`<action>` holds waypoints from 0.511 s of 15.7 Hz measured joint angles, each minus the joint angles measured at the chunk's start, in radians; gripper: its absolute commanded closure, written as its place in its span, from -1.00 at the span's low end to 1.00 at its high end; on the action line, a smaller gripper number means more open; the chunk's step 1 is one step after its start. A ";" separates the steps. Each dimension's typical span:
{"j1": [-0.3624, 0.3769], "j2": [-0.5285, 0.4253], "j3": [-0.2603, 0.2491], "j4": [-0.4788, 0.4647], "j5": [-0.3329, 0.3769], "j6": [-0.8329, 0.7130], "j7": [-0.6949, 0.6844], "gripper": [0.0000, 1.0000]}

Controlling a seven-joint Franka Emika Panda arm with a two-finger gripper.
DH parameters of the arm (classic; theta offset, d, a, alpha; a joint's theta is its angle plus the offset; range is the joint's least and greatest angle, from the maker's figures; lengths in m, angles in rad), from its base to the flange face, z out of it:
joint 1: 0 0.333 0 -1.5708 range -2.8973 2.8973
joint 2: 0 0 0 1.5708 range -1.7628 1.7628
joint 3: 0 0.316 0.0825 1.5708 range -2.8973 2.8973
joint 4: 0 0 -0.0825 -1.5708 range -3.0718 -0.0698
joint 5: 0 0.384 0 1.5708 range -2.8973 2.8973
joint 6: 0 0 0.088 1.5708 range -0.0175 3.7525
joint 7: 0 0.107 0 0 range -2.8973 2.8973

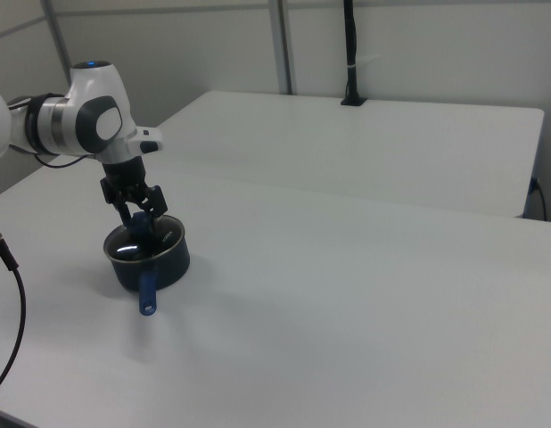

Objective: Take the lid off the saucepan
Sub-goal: 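Close the gripper around the blue lid knob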

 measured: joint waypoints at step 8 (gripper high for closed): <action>0.000 0.001 0.000 0.001 0.000 -0.013 0.007 -0.06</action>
